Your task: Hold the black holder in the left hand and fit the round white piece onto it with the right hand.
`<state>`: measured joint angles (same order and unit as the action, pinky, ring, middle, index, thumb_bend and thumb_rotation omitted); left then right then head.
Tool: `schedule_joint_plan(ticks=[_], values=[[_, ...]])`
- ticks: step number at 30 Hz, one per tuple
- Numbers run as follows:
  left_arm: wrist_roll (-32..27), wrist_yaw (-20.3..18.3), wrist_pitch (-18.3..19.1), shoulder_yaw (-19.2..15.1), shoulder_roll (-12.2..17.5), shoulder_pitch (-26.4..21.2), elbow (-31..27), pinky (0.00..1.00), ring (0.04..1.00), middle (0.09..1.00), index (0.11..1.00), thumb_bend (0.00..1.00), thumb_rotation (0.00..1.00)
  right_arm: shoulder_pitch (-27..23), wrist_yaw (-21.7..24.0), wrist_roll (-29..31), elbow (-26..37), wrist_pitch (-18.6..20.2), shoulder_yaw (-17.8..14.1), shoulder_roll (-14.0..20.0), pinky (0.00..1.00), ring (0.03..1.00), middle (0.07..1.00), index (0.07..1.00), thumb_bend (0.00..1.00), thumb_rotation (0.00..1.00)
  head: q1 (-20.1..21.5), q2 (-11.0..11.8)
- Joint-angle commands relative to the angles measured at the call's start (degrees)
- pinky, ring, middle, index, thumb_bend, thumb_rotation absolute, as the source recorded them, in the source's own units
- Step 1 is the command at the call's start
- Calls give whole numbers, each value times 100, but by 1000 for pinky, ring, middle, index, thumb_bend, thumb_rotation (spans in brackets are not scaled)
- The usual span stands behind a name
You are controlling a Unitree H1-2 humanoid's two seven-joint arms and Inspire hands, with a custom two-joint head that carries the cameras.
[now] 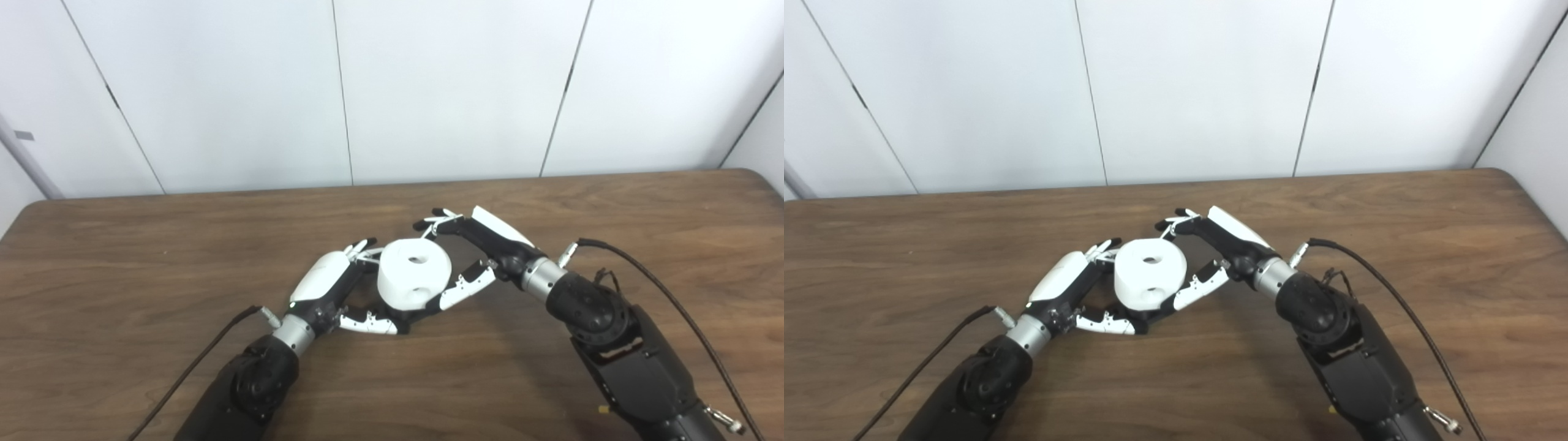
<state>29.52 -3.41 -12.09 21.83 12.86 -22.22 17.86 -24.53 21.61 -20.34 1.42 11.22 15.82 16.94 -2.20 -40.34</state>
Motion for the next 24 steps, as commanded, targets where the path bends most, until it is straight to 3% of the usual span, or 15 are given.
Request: schedule_joint_plan(ticks=[1,24], values=[[57,-145,-3,70,-34,-14,-95,1000,1000,882,481,525,55,-174,-54,-48,12,-163,13,39,1000,1000,866,486,517,155,-6,-3],[52,-189,105,92,-79,4,-176,1000,1000,886,481,525,55,-386,33,-211,-166,-274,191,126,1000,1000,864,486,517,156,-19,-77]])
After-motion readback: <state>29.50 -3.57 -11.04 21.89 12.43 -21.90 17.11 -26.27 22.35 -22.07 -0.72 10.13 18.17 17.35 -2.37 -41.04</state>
